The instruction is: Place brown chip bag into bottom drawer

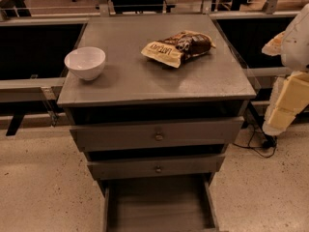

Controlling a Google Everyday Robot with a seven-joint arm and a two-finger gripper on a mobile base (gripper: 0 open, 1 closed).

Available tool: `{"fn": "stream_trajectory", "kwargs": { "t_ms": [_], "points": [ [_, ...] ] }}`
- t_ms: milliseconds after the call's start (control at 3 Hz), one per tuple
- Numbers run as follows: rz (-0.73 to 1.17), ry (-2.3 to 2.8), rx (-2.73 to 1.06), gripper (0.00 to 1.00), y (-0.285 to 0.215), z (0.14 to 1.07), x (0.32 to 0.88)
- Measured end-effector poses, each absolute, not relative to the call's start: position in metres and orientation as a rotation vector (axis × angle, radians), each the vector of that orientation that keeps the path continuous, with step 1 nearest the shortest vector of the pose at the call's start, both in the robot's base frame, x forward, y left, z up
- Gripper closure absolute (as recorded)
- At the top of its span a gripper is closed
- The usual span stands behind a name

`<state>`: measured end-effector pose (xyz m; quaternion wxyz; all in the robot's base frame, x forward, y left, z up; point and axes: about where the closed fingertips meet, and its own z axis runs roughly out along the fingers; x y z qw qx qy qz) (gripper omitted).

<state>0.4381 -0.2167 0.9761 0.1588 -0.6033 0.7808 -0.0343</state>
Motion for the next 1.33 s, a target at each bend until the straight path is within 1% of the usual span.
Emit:
{"fn": "stream_trajectory", "kwargs": {
  "t_ms": [333, 667, 1000, 1333],
  "points": [
    [-0.114, 2.218, -1.732, 0.00, -0.214, 0.978, 0.440],
    [-0.182, 2.088, -1.808, 0.00, -0.190, 0.976, 0.477],
    [-0.179, 1.763, -1.919, 0.00, -0.122, 0.972, 0.555],
    [-0.164, 1.368, -1.996, 0.00, -0.034, 0.968, 0.649]
  ]
}}
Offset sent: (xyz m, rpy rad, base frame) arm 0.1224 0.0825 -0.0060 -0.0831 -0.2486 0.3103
